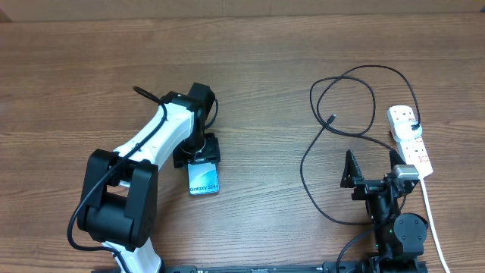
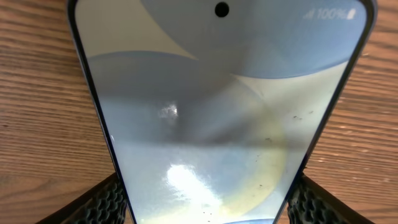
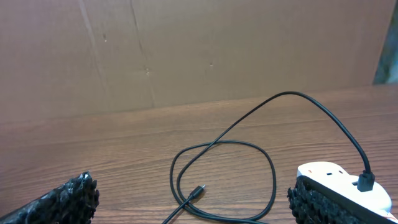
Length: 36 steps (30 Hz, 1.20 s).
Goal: Plug charger to phone and switch on socket
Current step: 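Lift the smartphone upright with the left gripper, tilting it right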
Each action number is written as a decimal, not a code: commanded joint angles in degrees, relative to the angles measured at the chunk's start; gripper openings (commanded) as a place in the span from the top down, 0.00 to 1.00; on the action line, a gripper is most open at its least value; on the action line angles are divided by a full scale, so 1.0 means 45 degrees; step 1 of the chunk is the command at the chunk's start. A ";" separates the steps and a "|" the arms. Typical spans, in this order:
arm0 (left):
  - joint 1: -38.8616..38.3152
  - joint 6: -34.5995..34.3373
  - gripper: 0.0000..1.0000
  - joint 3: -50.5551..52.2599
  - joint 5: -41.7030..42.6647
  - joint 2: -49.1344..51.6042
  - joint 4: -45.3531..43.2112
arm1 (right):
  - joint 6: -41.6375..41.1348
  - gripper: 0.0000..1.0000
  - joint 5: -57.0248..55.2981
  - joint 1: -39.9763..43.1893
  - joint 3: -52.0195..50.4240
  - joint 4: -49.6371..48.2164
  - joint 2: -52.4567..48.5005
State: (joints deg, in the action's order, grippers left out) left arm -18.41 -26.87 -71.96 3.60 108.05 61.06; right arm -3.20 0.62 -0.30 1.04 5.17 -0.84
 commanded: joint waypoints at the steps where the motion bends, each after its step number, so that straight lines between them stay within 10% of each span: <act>1: -0.0058 0.0015 0.32 -0.0665 0.0253 0.0087 0.0223 | 0.0019 0.00 -0.0083 0.0078 -0.0131 -0.0073 0.0151; 36: -0.0053 0.1059 0.35 -0.3152 0.6635 0.0087 0.3920 | 0.0019 0.00 -0.0083 0.0078 -0.0131 -0.0073 0.0151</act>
State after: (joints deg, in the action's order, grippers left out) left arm -18.41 -24.21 -84.40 26.04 108.05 78.08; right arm -3.20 0.62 -0.10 1.04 5.15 -0.84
